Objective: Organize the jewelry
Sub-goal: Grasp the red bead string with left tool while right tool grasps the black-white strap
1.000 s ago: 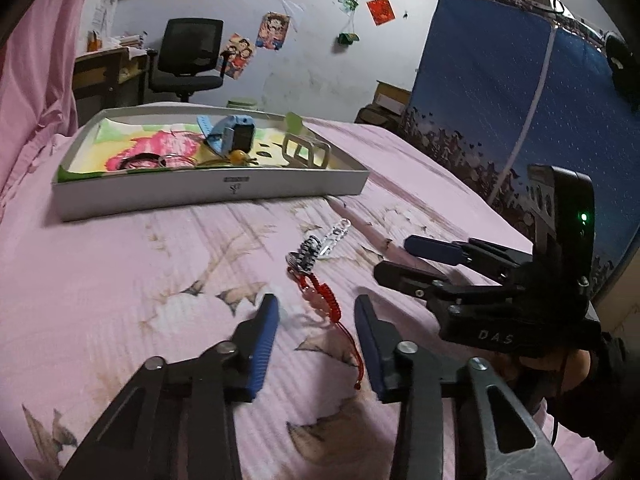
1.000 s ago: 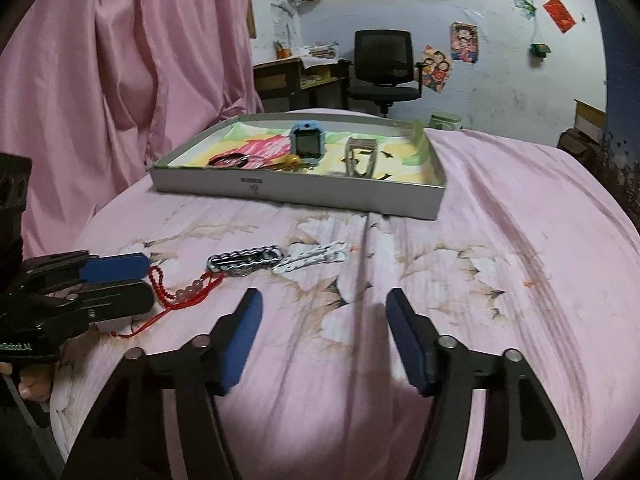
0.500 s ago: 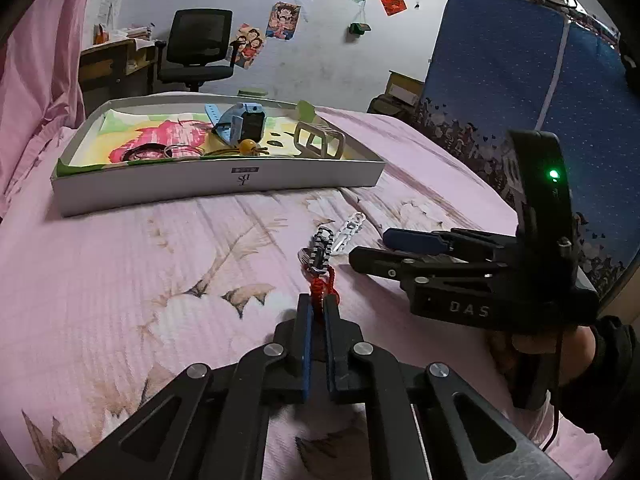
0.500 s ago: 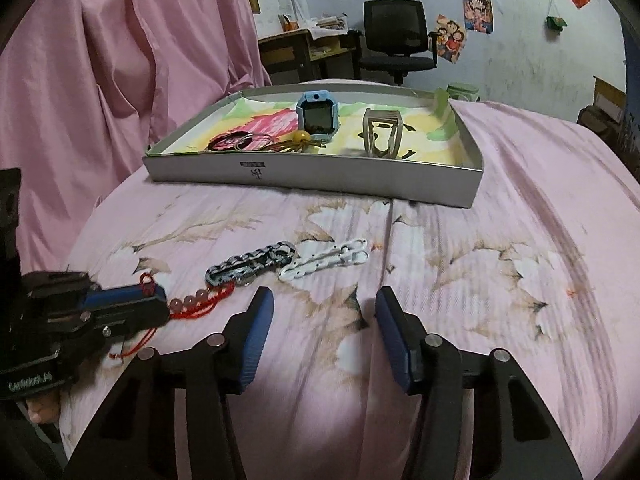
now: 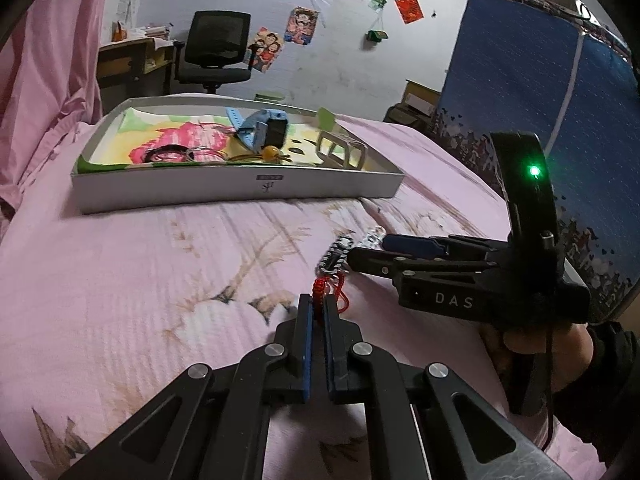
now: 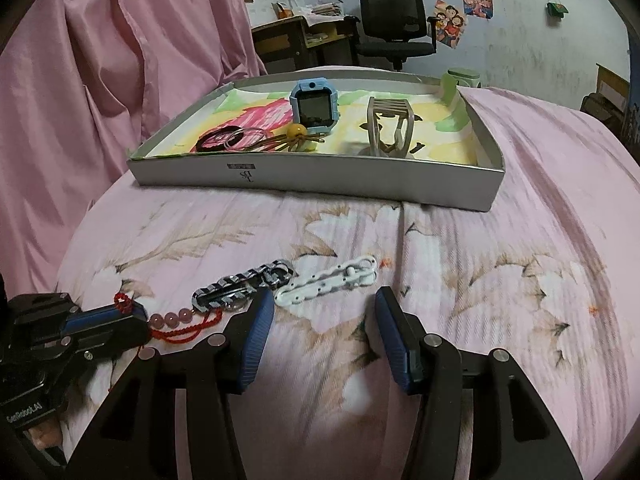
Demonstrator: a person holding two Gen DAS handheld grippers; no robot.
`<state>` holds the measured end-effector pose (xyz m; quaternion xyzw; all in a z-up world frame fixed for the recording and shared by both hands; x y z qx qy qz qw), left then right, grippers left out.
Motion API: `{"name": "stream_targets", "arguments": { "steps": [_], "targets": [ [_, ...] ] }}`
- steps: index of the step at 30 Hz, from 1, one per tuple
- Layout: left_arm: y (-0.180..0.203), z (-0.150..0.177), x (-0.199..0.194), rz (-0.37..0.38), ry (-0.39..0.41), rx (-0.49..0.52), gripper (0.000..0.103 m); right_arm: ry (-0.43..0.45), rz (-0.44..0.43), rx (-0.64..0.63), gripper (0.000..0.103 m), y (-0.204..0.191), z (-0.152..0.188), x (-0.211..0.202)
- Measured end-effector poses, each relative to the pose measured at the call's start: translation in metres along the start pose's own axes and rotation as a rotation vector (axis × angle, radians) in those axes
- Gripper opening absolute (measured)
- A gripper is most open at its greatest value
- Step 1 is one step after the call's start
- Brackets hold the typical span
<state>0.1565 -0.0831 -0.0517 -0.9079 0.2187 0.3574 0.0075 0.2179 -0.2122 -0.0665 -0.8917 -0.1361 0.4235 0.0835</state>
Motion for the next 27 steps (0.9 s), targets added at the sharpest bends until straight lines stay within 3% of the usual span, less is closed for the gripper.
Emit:
{"name": "stream_targets", "arguments": {
  "steps": [21, 24, 27],
  "targets": [
    [-0.024, -0.008, -0.001, -0.082, 0.026, -0.082, 0.005, -0.036, 0.011, 0.010, 0.039, -0.010, -0.017, 0.023],
    [-0.024, -0.008, -0.001, -0.082, 0.026, -0.082, 0.005, -0.038, 0.007, 0.038, 0.027, -0.005, -0.019, 0.025],
    [-0.024, -0.008, -0.001, -0.082, 0.025, -0.083, 0.005, -0.044, -0.013, 0.081, 0.027, 0.000, -0.022, 0.028]
  ]
}}
Point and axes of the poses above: each gripper's, at about its wrist camera, not at the fingertips, and x roughly the way its jaws point, y to its right, z to its underside, the point moved 4 cm from there along x, roughly the way its jaws point, and after that the axes turned 6 degrees about x, right-handed, at the moved point
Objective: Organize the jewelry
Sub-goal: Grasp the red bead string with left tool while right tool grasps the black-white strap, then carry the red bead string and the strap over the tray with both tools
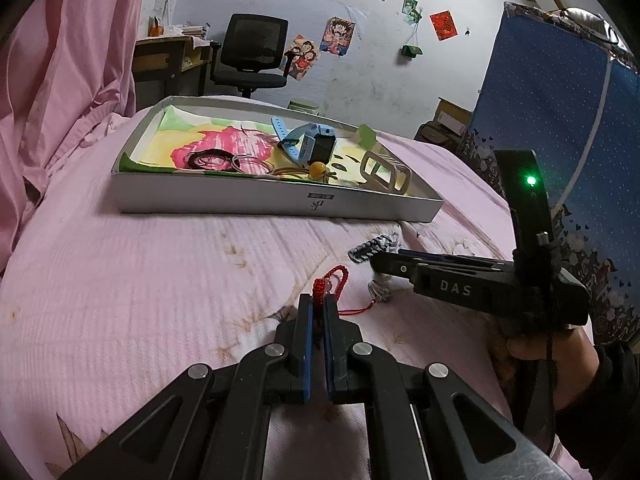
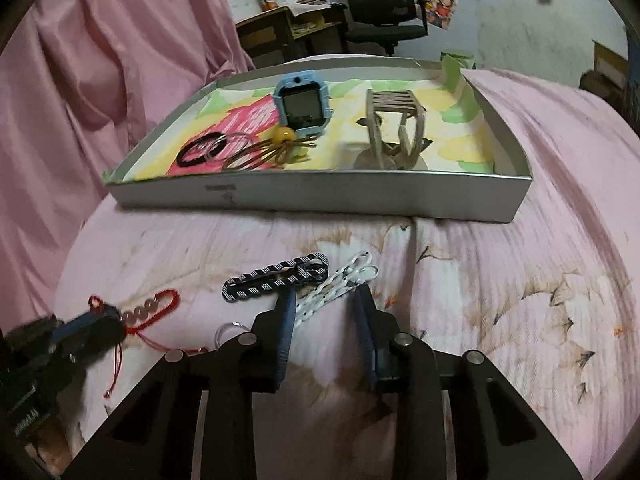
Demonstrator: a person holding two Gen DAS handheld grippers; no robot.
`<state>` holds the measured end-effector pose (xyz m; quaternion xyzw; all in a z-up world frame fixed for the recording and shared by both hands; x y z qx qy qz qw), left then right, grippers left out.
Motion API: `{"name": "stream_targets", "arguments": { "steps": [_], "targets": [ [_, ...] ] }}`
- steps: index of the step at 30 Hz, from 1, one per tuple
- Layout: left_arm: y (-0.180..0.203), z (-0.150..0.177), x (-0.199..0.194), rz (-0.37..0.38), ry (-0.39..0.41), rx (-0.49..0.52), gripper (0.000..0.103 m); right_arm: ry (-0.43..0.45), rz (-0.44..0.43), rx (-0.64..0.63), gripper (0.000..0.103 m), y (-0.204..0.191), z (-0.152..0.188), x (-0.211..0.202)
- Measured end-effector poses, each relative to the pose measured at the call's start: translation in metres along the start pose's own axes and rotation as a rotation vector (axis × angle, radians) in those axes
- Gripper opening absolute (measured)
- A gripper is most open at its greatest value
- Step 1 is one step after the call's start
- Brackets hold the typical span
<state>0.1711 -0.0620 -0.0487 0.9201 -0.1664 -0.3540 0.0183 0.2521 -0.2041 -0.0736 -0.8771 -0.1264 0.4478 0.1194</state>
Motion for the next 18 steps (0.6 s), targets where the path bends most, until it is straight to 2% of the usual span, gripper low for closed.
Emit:
{"name": "stream_targets", "arguments": {
  "steps": [5, 11, 18],
  "targets": [
    [-0.001, 0.000, -0.001, 0.000, 0.003, -0.003, 0.005, -0.008, 0.015, 0.002, 0.027, -0.001, -0.002, 0.008],
    [-0.002, -0.001, -0.002, 0.013, 0.016, -0.002, 0.005, -0.003, 0.007, 0.023, 0.007, 0.000, 0.000, 0.006],
    [-0.001, -0.002, -0.011, 0.020, 0.043, 0.032, 0.005, 0.027, -0.023, 0.065, 0.006, 0.010, 0.014, -0.014]
  ]
}}
Point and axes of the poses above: each gripper's, at about its wrist camera, not at the fingertips, and x roughly the way its jaws point, y to its right, z to its underside, the point moved 4 cm from there along x, roughly the way its jaws point, and after that the axes turned 6 degrees about x, right-handed, at the moved point
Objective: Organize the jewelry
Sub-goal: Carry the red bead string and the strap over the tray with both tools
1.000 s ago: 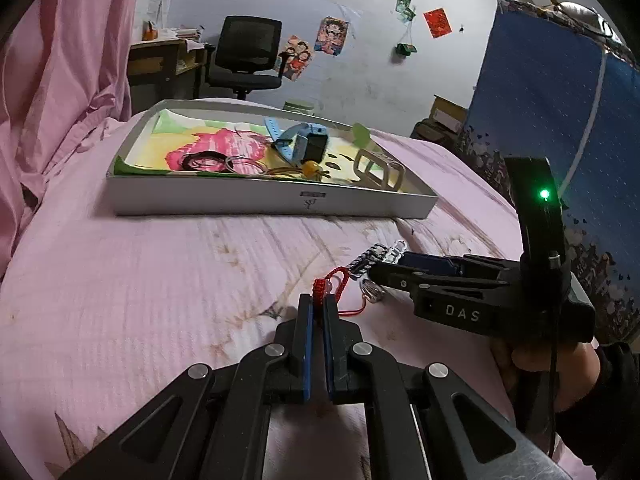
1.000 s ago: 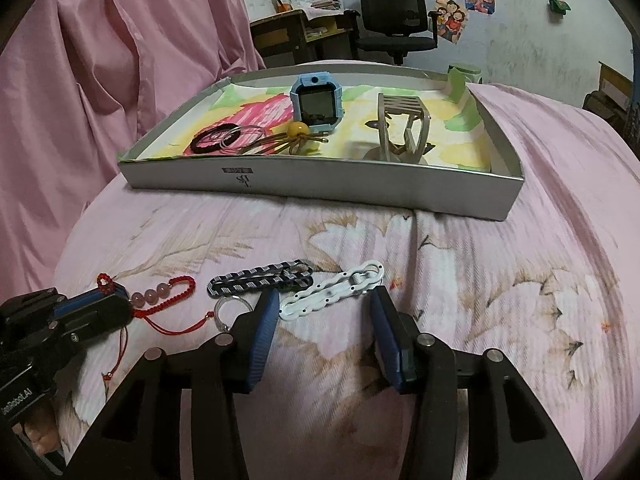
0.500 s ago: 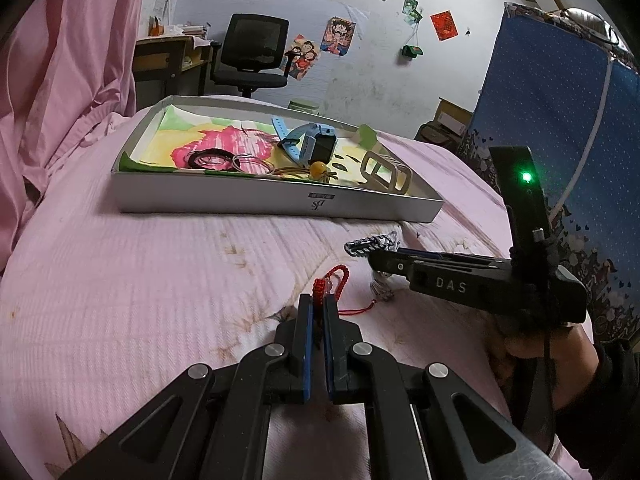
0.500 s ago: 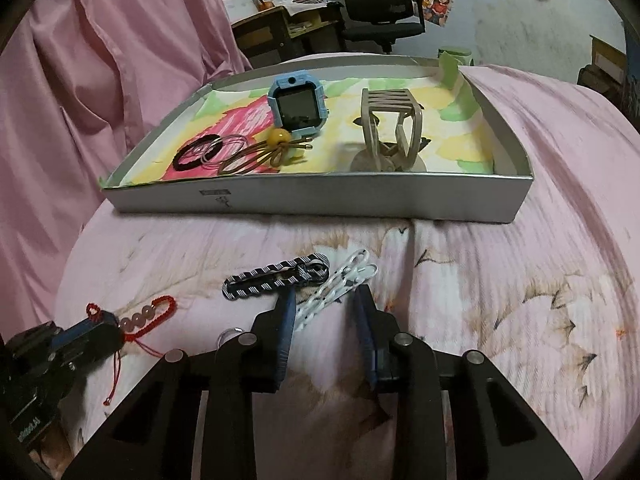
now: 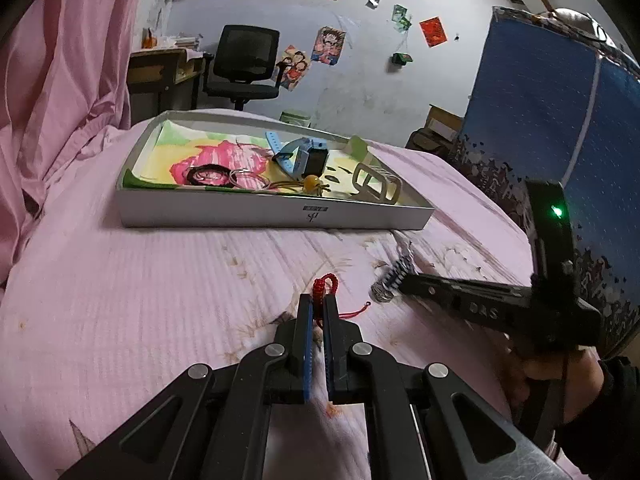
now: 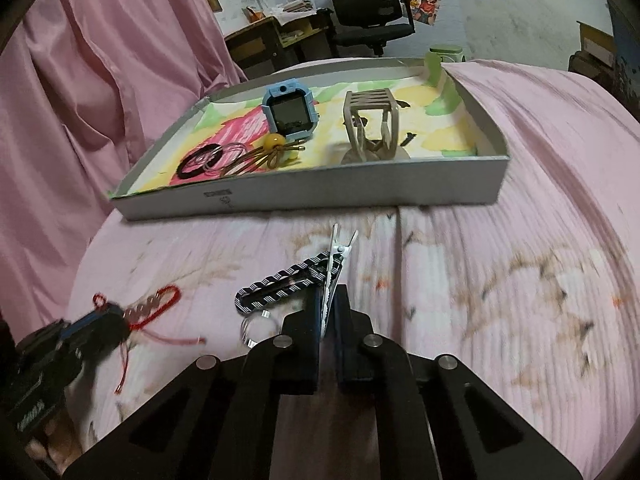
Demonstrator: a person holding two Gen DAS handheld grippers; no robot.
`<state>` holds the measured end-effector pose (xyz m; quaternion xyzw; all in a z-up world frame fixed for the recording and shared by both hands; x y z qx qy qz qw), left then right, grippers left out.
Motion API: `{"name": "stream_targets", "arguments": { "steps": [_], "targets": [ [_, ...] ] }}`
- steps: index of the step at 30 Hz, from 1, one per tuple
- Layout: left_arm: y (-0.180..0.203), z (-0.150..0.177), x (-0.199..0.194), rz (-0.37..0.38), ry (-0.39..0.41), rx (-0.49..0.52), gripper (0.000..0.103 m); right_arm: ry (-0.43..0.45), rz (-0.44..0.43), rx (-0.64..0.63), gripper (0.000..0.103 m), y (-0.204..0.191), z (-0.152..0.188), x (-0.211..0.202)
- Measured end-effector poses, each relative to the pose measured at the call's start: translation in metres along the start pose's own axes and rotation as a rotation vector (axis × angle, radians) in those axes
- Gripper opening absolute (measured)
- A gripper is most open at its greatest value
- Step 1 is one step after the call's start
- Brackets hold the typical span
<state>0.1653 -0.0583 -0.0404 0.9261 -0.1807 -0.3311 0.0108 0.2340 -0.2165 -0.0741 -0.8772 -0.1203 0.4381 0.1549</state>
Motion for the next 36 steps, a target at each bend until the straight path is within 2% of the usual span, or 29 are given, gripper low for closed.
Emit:
{"name": "stream_targets", "arguments": {
  "steps": [8, 14, 16, 23, 28, 36],
  "targets": [
    [0.002, 0.004, -0.002, 0.005, -0.003, 0.010, 0.005, 0.014, 0.003, -0.001, 0.006, 0.000, 0.021, -0.020],
    [0.001, 0.005, -0.001, 0.005, -0.006, 0.003, 0.005, 0.028, 0.183, -0.200, 0.006, -0.017, 0.032, -0.027],
    [0.001, 0.005, -0.001, 0.006, -0.008, 0.003, 0.005, 0.023, 0.212, -0.232, 0.006, -0.020, 0.034, -0.027],
    [0.000, 0.005, 0.000, 0.007, -0.011, 0.003, 0.005, 0.004, 0.190, -0.205, 0.006, -0.013, 0.028, -0.025],
    [0.002, 0.005, 0.002, 0.008, -0.013, 0.004, 0.005, 0.009, 0.227, -0.214, 0.006, -0.004, 0.029, -0.029],
    [0.003, 0.007, 0.004, 0.012, -0.016, 0.004, 0.005, 0.008, 0.176, -0.204, 0.006, 0.006, 0.033, -0.038]
  ]
}}
Point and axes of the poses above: each gripper's, at about its wrist camera, not at the fingertips, and x roughly the way its jaws point, y to its right, z to its underside, the point moved 4 cm from there along x, roughly the way its jaws point, and after that the axes turned 6 degrees about x, right-handed, at the moved point
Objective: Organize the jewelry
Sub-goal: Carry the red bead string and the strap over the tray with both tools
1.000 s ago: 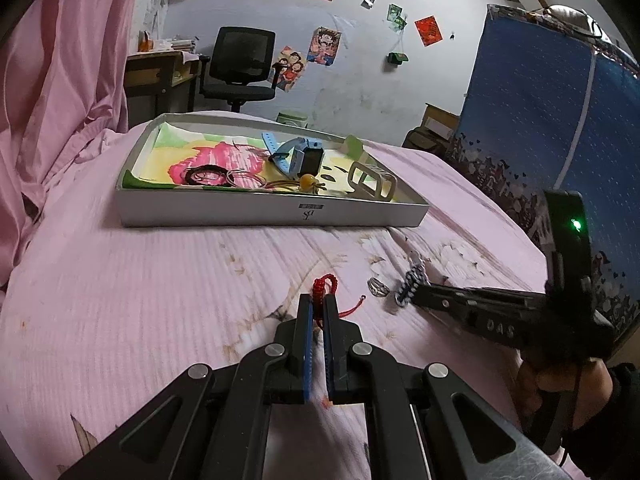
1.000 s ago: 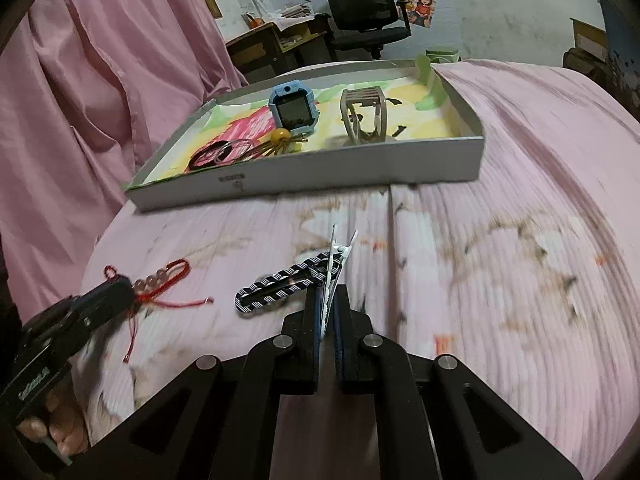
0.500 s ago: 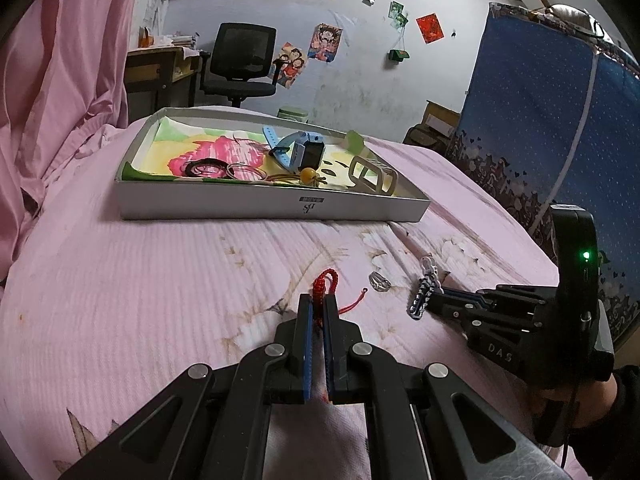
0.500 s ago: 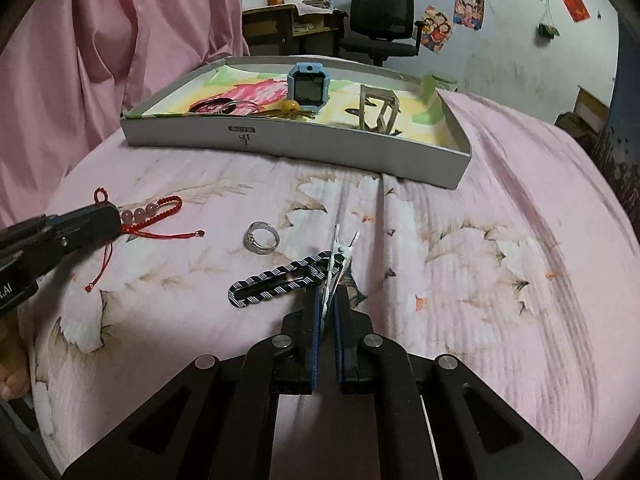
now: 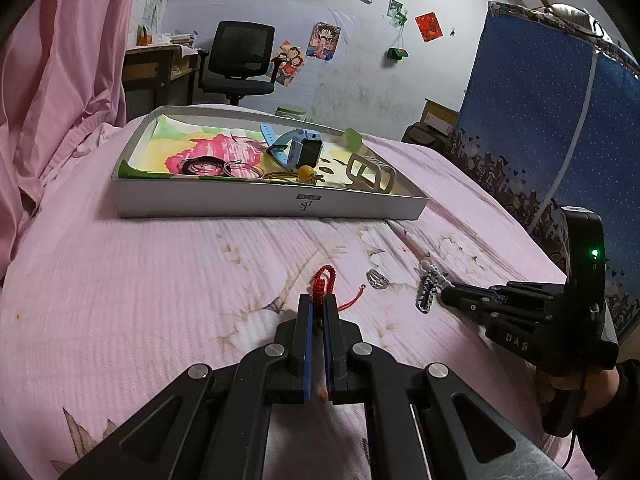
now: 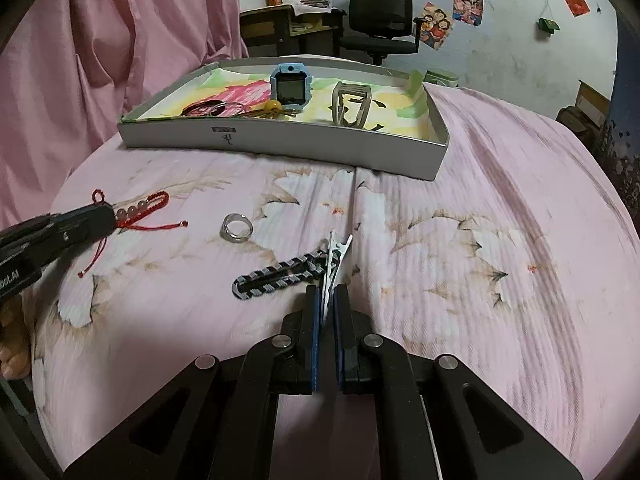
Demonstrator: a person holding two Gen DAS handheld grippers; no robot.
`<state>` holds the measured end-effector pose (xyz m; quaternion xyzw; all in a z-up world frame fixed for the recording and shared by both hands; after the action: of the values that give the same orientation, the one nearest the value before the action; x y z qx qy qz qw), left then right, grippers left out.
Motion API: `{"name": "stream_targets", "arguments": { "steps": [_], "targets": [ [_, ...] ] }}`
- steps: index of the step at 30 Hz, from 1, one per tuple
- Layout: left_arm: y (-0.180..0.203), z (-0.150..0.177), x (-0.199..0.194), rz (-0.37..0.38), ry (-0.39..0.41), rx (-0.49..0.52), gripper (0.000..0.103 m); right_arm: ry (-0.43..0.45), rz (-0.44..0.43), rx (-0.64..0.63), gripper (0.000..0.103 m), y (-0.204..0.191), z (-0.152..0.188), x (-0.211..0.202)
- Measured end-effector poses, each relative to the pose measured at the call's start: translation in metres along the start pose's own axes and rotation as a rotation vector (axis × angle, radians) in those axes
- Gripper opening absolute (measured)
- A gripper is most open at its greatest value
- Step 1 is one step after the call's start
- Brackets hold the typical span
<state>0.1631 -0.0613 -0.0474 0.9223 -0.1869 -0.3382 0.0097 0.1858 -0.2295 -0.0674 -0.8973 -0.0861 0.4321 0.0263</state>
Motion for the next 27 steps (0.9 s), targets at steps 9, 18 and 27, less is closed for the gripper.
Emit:
{"name": "stream_targets", "arguments": {
  "steps": [9, 18, 27],
  "targets": [
    [0.002, -0.010, -0.003, -0.002, 0.033, 0.010, 0.005, 0.054, 0.036, 0.031, 0.003, 0.012, -0.005, -0.004],
    [0.001, -0.032, -0.017, -0.022, 0.121, 0.036, 0.005, 0.214, 0.024, 0.060, 0.003, 0.010, -0.023, -0.030],
    [-0.005, -0.062, -0.030, -0.095, 0.228, 0.049, 0.005, 0.440, -0.033, 0.075, 0.003, -0.018, -0.053, -0.068]
  ]
}}
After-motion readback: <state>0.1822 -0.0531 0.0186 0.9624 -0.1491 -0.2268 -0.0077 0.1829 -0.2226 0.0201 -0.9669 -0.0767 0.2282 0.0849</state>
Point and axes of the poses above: each gripper's, at about its wrist camera, not at the fingertips, and x roughly the way its jaws point, y to its right, z to its underside, the point moved 4 cm from there along x, roughly the way its jaws point, and after that the axes turned 6 degrees about x, right-handed, at the moved point
